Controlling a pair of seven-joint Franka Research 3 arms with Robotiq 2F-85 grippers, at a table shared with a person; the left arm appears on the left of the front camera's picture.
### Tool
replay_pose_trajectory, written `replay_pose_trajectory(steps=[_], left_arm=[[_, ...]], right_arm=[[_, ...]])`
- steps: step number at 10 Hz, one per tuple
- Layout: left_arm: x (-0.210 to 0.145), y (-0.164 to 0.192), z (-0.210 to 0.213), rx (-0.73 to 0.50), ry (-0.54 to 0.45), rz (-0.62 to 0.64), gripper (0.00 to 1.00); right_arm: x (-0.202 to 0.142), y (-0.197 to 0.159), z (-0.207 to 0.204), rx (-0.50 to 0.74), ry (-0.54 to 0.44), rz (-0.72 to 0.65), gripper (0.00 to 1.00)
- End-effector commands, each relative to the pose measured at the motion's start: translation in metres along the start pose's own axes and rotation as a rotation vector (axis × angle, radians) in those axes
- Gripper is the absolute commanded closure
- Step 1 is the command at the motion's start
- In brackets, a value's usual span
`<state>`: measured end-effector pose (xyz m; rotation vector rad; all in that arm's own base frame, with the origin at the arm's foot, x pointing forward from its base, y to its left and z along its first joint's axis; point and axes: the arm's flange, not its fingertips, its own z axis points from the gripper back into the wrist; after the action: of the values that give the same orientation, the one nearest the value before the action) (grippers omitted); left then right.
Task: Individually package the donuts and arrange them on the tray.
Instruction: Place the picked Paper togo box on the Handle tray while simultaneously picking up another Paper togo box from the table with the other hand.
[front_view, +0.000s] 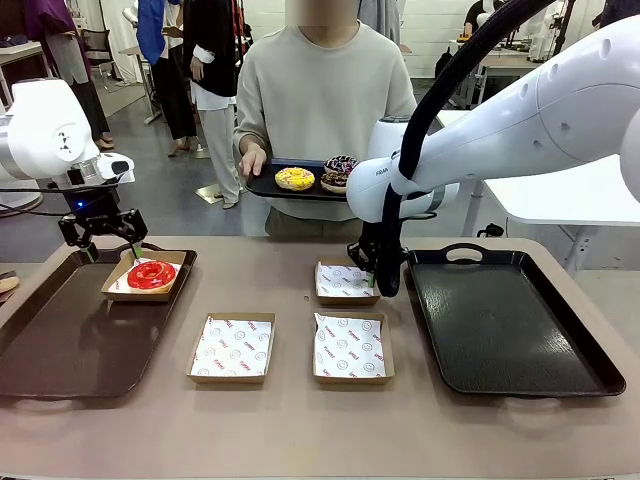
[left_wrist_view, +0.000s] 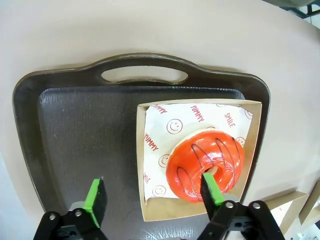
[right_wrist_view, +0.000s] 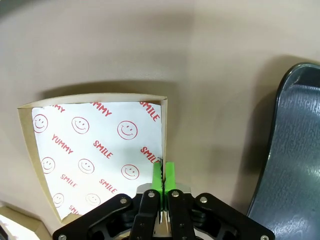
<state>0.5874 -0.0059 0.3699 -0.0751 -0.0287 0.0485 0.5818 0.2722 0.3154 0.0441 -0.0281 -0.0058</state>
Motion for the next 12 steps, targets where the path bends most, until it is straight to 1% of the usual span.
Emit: replay_pose_trajectory(steps=[1,3,4,5,6,7,8,10,12], left_arm=[[0.001,0.001,0.005,-0.012,0.007,-0.003,0.0],[0.0,0.002,0.007,-0.014,0.003,-0.002,0.0],[-0.003,0.003,0.011,-0.042,0.002,-0.007,0.0],[-0.017,0.006,0.024,-0.132,0.013,-0.019,0.0],[-0.038,0.017,0.044,-0.281,0.028,-0.038,0.0],[-0.061,0.031,0.067,-0.411,0.01,-0.036,0.0],[-0.086,0.049,0.087,-0.529,-0.009,-0.034,0.0],[-0.138,0.095,0.116,-0.762,-0.022,-0.031,0.0],[-0.174,0.142,0.123,-0.97,-0.06,-0.018,0.0]], right_arm=[[0.006,0.002,-0.002,0.017,0.006,-0.008,1.0],[0.007,0.002,-0.002,0.019,0.004,-0.015,1.0],[0.004,0.003,0.004,0.026,0.03,-0.028,1.0],[-0.003,0.003,0.022,0.051,0.03,-0.009,1.0],[-0.012,0.002,0.048,0.079,-0.002,0.017,1.0],[-0.017,0.0,0.073,0.097,-0.023,0.025,1.0],[-0.016,-0.002,0.095,0.121,-0.031,0.015,1.0],[-0.014,0.001,0.139,0.112,-0.045,0.006,1.0],[-0.008,0.008,0.173,0.09,-0.018,0.004,1.0]])
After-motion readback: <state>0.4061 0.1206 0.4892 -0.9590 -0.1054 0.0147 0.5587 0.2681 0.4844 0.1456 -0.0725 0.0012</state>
